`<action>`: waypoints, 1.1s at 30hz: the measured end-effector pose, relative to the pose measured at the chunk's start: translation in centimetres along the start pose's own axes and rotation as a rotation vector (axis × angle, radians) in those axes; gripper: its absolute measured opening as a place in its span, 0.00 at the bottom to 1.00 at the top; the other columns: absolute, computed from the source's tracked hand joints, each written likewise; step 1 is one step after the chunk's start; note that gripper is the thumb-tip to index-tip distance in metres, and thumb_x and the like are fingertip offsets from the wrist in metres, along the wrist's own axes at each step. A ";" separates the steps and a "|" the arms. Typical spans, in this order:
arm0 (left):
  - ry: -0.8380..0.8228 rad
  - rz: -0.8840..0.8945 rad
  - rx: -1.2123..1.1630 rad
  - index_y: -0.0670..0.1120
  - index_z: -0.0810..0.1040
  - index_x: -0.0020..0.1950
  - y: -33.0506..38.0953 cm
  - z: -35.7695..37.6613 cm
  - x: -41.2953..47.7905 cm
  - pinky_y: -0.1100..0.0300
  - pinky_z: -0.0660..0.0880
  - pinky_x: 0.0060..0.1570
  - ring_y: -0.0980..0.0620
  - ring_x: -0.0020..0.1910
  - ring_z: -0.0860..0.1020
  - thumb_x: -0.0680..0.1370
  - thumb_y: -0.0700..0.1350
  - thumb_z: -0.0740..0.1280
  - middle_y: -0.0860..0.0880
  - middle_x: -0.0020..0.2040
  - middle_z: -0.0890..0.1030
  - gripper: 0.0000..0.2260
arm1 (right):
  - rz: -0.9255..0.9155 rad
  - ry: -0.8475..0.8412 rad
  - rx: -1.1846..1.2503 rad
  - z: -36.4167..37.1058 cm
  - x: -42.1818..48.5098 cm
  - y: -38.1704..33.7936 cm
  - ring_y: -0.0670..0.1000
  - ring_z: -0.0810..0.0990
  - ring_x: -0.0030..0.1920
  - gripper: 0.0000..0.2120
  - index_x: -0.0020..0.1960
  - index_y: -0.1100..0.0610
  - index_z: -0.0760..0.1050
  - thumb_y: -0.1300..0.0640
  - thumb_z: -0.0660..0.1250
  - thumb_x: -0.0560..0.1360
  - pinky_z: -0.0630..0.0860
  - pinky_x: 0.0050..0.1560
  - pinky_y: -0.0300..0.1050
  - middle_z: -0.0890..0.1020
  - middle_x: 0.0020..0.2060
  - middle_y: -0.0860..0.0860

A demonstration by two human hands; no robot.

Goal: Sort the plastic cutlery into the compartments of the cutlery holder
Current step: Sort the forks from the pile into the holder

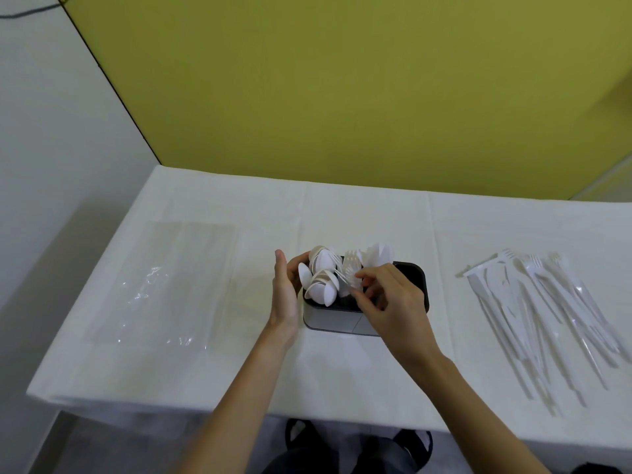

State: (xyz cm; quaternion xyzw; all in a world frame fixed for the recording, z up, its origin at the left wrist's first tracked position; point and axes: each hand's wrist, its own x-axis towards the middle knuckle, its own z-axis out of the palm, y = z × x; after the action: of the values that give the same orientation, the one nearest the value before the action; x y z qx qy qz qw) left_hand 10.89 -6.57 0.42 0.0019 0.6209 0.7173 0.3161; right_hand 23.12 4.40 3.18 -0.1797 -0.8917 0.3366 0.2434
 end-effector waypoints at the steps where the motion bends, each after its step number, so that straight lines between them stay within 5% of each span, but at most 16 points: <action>1: 0.007 0.006 0.001 0.44 0.79 0.58 0.0 0.1 -0.1 0.60 0.72 0.54 0.50 0.58 0.79 0.82 0.59 0.42 0.44 0.56 0.83 0.31 | 0.007 0.007 0.014 0.1 0.2 0.1 0.47 0.74 0.35 0.09 0.50 0.58 0.78 0.64 0.73 0.71 0.74 0.37 0.39 0.76 0.38 0.47; 6: 0.014 0.017 -0.012 0.46 0.80 0.56 0.3 0.5 -0.4 0.63 0.73 0.49 0.54 0.52 0.80 0.83 0.57 0.41 0.46 0.53 0.83 0.29 | -0.011 0.018 0.024 0.1 0.5 0.3 0.46 0.75 0.36 0.08 0.51 0.58 0.79 0.63 0.73 0.72 0.74 0.39 0.37 0.77 0.38 0.48; 14: 0.051 0.197 0.135 0.45 0.79 0.58 4.9 1.4 -0.1 0.59 0.66 0.66 0.53 0.63 0.76 0.83 0.56 0.43 0.48 0.57 0.82 0.27 | -0.063 0.089 0.083 -2.5 -0.4 1.2 0.46 0.79 0.38 0.08 0.51 0.58 0.78 0.59 0.71 0.72 0.73 0.40 0.33 0.79 0.40 0.49; 19: -0.009 0.385 0.302 0.47 0.78 0.57 9.3 6.2 -0.3 0.61 0.66 0.62 0.55 0.61 0.76 0.84 0.53 0.50 0.49 0.57 0.81 0.19 | 0.039 0.217 0.107 -6.7 -0.5 3.7 0.42 0.79 0.42 0.06 0.50 0.57 0.79 0.58 0.66 0.75 0.73 0.44 0.30 0.81 0.42 0.46; 22: -0.124 0.450 0.393 0.52 0.78 0.55 9.6 10.5 -1.0 0.72 0.67 0.57 0.59 0.60 0.76 0.82 0.53 0.56 0.53 0.56 0.81 0.13 | 0.111 0.286 0.082 -9.3 -1.1 6.2 0.41 0.79 0.43 0.06 0.50 0.58 0.79 0.59 0.66 0.75 0.74 0.44 0.32 0.81 0.43 0.46; 30: -0.328 0.393 0.600 0.51 0.79 0.53 4.2 22.8 -1.8 0.76 0.69 0.49 0.66 0.53 0.76 0.80 0.47 0.62 0.58 0.51 0.81 0.07 | 0.374 0.286 0.043 -17.7 -5.0 15.1 0.42 0.78 0.45 0.08 0.49 0.54 0.80 0.66 0.67 0.75 0.73 0.42 0.31 0.82 0.42 0.44; 33: -0.339 0.332 0.730 0.50 0.79 0.51 0.4 26.9 -0.6 0.75 0.69 0.45 0.62 0.49 0.77 0.80 0.47 0.62 0.56 0.50 0.80 0.06 | 0.483 0.264 0.009 -20.6 -6.8 19.4 0.41 0.78 0.44 0.09 0.48 0.52 0.79 0.65 0.66 0.75 0.72 0.40 0.29 0.82 0.42 0.44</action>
State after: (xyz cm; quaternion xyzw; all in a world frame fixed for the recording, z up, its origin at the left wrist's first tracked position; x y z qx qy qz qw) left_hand 21.85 17.10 7.20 0.3310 0.7645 0.4815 0.2723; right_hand 43.13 25.40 1.20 -0.4283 -0.7820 0.3627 0.2711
